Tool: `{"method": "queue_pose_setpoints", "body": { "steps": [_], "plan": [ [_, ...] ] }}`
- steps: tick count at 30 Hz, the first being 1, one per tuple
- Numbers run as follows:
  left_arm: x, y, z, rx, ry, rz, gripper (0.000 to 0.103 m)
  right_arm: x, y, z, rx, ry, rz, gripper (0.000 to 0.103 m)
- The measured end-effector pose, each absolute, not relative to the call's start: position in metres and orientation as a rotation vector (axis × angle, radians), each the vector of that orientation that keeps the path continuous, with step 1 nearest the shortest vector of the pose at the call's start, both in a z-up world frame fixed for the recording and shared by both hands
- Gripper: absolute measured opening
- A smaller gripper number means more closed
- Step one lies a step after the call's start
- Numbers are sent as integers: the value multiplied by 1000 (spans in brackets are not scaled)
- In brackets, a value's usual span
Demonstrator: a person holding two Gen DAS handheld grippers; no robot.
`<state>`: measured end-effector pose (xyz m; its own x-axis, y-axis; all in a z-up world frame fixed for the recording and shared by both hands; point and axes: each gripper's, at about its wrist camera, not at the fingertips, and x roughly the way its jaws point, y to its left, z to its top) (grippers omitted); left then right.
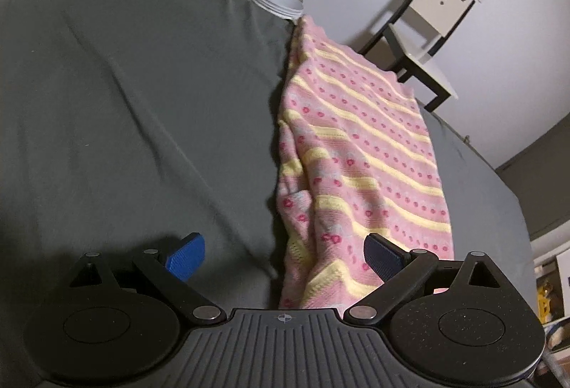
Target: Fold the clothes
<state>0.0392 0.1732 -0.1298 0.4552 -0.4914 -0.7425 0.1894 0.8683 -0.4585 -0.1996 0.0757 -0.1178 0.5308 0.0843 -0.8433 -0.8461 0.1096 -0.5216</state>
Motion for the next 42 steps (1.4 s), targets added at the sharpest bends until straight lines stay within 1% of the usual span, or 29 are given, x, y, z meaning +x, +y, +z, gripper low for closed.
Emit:
{"method": "queue_pose_setpoints", "body": {
  "steps": [4, 8, 10, 15, 23, 30, 36, 39, 42],
  "plan": [
    [41, 172, -132, -345, 1027, -442, 96, -192, 78, -122, -1288, 752, 866, 103],
    [44, 170, -133, -338, 1028, -424, 96, -198, 72, -134, -1475, 693, 868, 103],
    [45, 170, -133, -347, 1027, -421, 96, -205, 69, -138, -1523, 614, 871, 103],
    [47, 170, -136, -351, 1035, -411, 96, -232, 65, -153, -1616, 344, 842, 103],
    [45, 168, -134, -341, 1038, -434, 96, -246, 58, -156, -1492, 249, 663, 102],
    [34, 168, -118, -324, 986, -527, 96, -228, 50, -134, -1194, 391, 584, 99],
    [28, 157, -113, -269, 972, -579, 96, -226, 40, -111, -1017, 507, 567, 102],
    [30, 148, -116, -250, 993, -567, 96, -232, 37, -96, -970, 530, 550, 102],
    [29, 147, -115, -283, 996, -557, 96, -228, 40, -73, -859, 552, 485, 103]
  ]
}}
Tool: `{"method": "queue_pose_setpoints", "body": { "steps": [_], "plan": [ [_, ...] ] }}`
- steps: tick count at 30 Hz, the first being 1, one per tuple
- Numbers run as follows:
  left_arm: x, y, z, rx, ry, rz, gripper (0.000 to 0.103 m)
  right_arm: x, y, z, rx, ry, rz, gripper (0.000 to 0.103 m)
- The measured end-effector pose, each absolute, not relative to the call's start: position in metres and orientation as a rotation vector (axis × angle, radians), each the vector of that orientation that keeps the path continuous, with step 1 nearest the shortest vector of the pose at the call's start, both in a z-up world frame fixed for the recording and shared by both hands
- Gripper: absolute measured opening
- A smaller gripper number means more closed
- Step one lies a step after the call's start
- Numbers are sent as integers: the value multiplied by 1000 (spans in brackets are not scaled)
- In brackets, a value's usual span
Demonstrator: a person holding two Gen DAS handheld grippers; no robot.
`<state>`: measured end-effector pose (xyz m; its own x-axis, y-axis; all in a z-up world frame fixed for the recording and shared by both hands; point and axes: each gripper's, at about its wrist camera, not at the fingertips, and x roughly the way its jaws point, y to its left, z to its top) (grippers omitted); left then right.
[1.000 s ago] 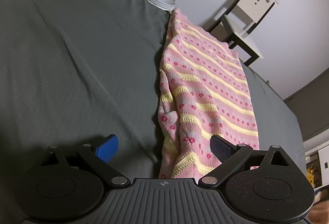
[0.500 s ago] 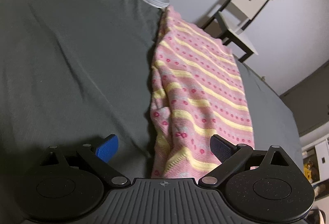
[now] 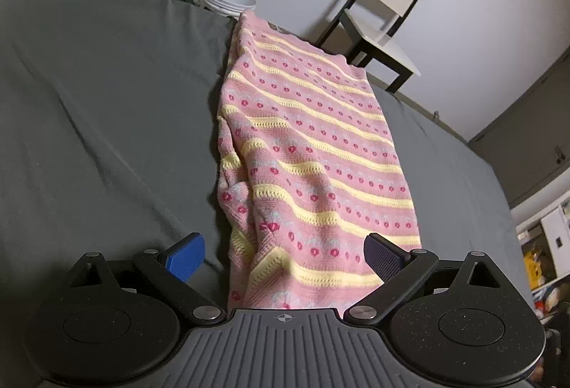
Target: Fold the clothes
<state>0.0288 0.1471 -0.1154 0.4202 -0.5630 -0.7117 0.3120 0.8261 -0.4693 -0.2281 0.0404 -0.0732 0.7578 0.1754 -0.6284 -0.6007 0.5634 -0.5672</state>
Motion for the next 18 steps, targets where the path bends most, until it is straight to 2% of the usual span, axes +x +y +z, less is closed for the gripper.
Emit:
{"method": "queue_pose_setpoints", "body": {
  "steps": [6, 11, 14, 18],
  "plan": [
    [4, 159, -107, -339, 924, -495, 96, -232, 36, -24, -607, 579, 333, 103],
    [-33, 174, -71, -381, 715, -478, 96, -243, 35, 14, -491, 591, 185, 103],
    [-58, 186, -26, -410, 596, -480, 96, -261, 26, 44, -334, 570, 98, 103],
    [-99, 211, 66, -374, 427, -533, 96, -290, 10, 82, -97, 514, 27, 103]
  ]
}}
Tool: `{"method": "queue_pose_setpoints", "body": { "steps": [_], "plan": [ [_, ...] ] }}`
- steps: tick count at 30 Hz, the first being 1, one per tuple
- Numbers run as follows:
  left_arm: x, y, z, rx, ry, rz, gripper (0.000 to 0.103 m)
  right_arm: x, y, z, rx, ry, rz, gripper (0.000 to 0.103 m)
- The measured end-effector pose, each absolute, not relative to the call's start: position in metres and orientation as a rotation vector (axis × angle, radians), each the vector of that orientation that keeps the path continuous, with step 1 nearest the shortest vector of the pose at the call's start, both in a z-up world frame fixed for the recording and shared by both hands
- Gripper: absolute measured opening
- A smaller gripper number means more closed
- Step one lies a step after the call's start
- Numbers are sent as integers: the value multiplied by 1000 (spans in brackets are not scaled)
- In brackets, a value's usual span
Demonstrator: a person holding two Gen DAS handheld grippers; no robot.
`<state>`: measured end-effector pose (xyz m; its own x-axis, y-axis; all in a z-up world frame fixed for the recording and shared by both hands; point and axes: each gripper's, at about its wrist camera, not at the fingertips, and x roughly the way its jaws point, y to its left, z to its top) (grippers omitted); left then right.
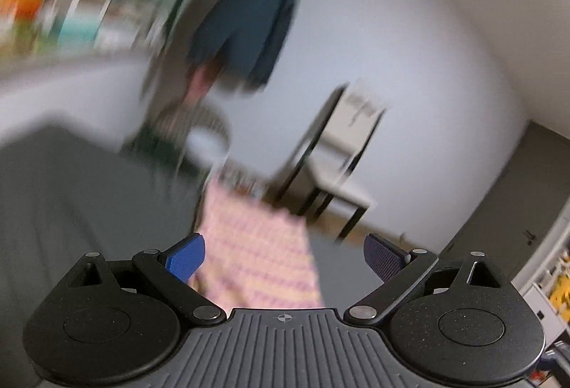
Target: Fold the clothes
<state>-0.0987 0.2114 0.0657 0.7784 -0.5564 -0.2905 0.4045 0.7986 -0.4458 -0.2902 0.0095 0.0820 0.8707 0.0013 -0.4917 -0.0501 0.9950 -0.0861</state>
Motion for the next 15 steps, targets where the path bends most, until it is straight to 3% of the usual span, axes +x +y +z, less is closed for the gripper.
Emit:
{"method": "queue_pose_setpoints", "body": {
  "steps": [9, 10, 15],
  "plan": [
    [-260, 298, 274, -117, 61, -529, 98, -345, -17, 140, 317, 400, 59, 103],
    [-279, 306, 290, -56, 23, -502, 103, -347, -18, 146, 329, 407, 87, 103],
    [-341, 321, 336, 234, -78, -357, 103, -356, -30, 176, 274, 459, 184, 103]
  ]
}}
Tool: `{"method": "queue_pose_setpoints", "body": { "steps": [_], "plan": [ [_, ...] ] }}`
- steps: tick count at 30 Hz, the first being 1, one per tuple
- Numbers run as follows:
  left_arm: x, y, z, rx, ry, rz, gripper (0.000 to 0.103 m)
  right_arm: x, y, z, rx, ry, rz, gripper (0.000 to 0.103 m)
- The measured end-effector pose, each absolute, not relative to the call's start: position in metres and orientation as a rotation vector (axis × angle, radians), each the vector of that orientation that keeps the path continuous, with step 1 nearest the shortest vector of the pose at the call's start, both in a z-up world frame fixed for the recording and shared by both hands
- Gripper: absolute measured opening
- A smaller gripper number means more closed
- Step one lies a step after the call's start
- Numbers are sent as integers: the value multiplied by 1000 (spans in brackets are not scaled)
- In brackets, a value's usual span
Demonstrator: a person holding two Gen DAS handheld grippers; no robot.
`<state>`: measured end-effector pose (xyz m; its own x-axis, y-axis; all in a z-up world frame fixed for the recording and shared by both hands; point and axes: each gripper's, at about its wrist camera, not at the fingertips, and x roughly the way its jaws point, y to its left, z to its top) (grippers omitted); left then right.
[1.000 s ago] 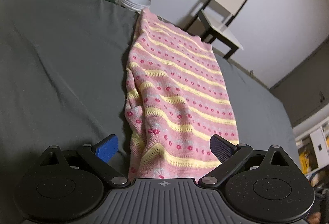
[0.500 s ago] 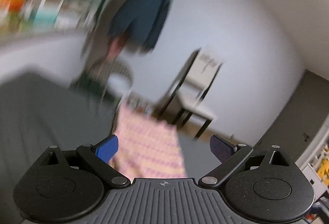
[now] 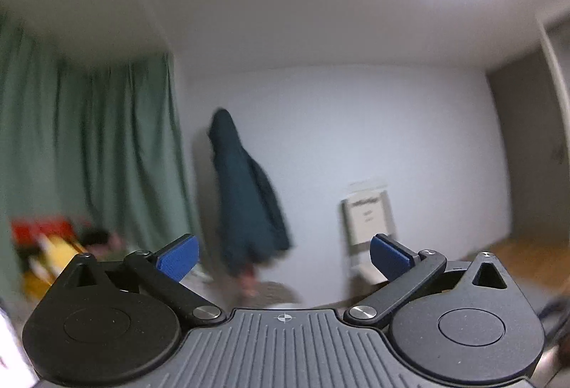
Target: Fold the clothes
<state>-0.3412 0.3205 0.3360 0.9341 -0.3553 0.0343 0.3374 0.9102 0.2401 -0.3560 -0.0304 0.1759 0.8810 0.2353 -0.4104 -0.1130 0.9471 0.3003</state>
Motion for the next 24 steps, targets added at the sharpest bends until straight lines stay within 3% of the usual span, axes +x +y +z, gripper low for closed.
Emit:
{"method": "queue_pose_setpoints", "body": {
  "steps": [5, 12, 20, 24],
  "plan": [
    [-330, 310, 313, 344, 13, -282, 103, -345, -43, 207, 82, 494, 193, 103],
    [-244, 269, 164, 265, 305, -472, 103, -289, -27, 203, -296, 534, 254, 103],
    [-215, 180, 28, 428, 590, -805, 103, -216, -20, 88, -562, 501, 274, 103],
    [-212, 138, -1, 612, 663, -881, 102, -192, -13, 4, -521, 633, 451, 103]
  ]
}}
